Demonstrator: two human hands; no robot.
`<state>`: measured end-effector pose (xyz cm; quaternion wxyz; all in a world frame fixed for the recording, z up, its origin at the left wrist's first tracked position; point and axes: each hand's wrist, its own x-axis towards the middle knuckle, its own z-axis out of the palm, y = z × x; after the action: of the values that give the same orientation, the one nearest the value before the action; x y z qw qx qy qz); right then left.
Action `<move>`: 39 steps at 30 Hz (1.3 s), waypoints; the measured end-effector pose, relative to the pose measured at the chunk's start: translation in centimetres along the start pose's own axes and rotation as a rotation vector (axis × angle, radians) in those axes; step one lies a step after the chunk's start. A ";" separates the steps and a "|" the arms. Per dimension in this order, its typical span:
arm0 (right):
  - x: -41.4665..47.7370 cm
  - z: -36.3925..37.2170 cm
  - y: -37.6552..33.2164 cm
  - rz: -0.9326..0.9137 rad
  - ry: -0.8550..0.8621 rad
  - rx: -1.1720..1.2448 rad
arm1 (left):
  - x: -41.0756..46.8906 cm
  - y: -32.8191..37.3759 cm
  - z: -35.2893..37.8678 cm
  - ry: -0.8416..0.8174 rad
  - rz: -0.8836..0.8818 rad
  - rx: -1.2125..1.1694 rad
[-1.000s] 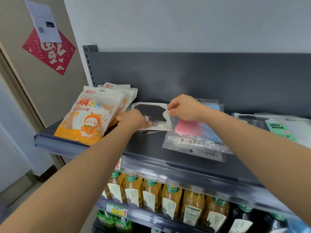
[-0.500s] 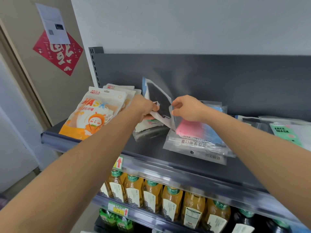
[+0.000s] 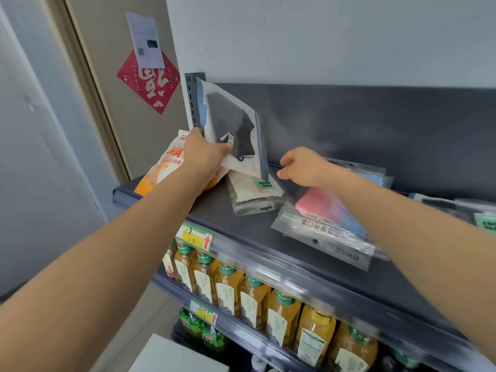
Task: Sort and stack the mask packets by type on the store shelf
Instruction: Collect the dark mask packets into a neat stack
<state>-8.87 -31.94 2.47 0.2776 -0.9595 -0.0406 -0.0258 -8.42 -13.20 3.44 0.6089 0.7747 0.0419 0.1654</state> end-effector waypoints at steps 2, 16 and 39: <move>0.7 0.5 -0.6 -0.006 -0.055 -0.041 | -0.4 -0.5 -1.2 0.037 -0.001 0.000; 4.7 2.1 -2.9 0.113 -0.144 -0.148 | 1.6 -2.7 -5.5 -0.051 0.022 -0.073; -12.0 -8.8 14.2 0.708 0.544 0.136 | -4.0 3.8 17.1 -0.806 0.117 -0.463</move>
<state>-19.74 -49.40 1.47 0.3322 -0.8522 0.3630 -0.1779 -7.46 -31.09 2.83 0.7230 0.6221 -0.2797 -0.1095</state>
